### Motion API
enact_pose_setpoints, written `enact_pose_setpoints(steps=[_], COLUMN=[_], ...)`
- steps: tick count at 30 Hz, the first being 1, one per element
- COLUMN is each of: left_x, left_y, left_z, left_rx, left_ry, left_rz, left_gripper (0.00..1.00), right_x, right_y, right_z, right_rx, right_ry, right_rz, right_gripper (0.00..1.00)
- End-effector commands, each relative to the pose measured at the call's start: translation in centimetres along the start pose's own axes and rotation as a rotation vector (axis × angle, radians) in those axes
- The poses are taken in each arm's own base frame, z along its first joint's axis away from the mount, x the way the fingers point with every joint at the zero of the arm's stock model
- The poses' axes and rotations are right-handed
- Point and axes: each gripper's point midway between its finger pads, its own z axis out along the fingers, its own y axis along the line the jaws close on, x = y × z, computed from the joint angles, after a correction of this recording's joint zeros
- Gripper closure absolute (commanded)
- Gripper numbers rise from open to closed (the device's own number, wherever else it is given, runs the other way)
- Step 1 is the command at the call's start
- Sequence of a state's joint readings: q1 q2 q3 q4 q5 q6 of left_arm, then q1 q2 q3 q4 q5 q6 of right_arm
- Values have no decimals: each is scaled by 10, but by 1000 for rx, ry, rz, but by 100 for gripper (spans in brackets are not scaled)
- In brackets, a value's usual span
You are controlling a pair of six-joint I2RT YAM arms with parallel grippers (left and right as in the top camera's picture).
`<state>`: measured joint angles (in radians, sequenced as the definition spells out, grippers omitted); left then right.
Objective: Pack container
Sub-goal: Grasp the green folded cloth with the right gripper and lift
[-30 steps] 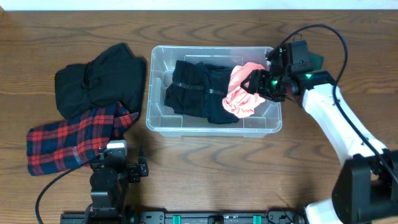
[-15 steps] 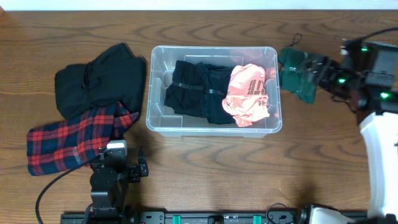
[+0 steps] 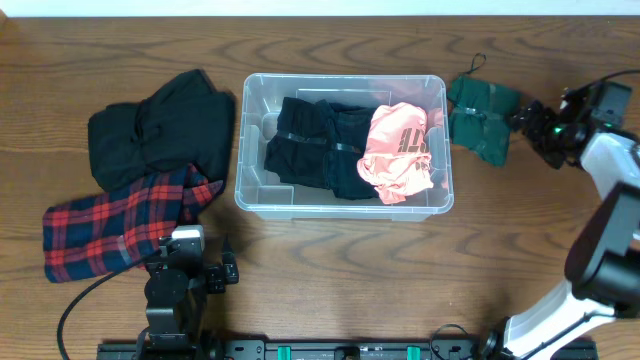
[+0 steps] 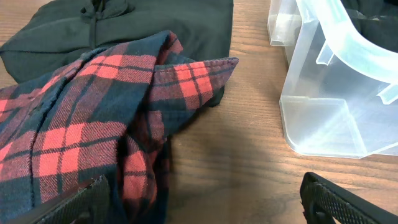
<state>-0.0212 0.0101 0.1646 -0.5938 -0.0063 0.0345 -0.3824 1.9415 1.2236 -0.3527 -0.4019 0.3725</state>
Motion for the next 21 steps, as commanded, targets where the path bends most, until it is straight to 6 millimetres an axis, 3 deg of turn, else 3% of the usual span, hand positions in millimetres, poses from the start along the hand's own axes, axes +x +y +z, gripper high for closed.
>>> enact_pose_setpoints(steps=[1, 5, 8, 12, 16, 18, 21], left_x=[2, 2, 2, 2, 2, 2, 2], left_y=[1, 1, 1, 1, 1, 1, 1], left_z=[2, 2, 2, 2, 2, 2, 2], left_rx=[-5, -5, -5, -5, -5, -5, -5], left_ry=[0, 0, 0, 0, 0, 0, 0], left_rz=[11, 11, 11, 11, 11, 11, 11], left_gripper=[2, 2, 2, 2, 2, 2, 2], right_x=[7, 16, 27, 39, 36, 29, 15], right_y=[8, 17, 16, 16, 11, 13, 28], right_z=[21, 46, 63, 72, 57, 38, -7], right_rx=[-101, -167, -157, -134, -119, -117, -130], right_ry=[45, 74, 105, 136, 144, 132, 84], right_rz=[25, 62, 112, 117, 146, 151, 87], right_gripper=[9, 16, 27, 58, 77, 81, 85])
